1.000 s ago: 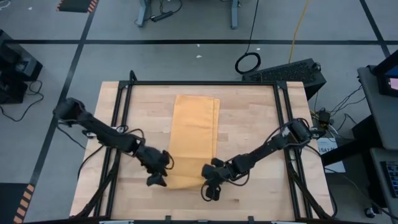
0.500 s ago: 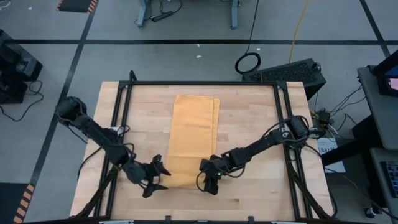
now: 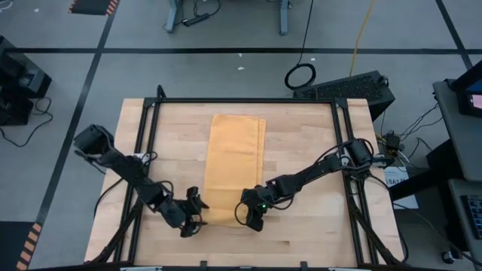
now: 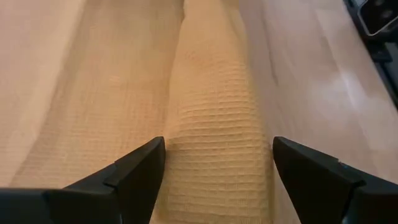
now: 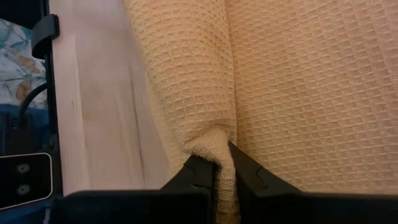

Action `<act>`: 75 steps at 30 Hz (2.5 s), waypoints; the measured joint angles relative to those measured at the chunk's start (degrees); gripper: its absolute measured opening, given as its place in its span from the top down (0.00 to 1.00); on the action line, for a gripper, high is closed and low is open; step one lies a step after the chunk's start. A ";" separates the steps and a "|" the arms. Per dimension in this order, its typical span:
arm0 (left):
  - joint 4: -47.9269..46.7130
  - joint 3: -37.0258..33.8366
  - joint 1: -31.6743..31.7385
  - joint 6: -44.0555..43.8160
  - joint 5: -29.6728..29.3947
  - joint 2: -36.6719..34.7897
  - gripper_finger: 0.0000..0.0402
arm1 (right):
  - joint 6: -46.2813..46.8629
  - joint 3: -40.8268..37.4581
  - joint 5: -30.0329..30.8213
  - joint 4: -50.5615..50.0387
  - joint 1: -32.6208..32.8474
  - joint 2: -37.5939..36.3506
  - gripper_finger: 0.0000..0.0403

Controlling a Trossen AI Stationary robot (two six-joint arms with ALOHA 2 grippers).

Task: Roll towel
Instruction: Roll the yellow towel

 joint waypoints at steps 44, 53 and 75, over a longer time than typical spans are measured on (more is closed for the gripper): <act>-8.87 0.16 16.74 -25.60 27.28 0.80 0.73 | -10.59 0.02 29.92 0.79 12.82 -3.66 0.16; -9.20 0.20 16.91 -25.79 27.92 0.76 0.66 | -9.94 0.02 28.61 0.43 10.83 -2.23 0.16; -16.23 -0.02 20.57 -7.11 28.94 -19.58 0.66 | -9.09 0.00 22.64 -0.17 7.67 -0.68 0.16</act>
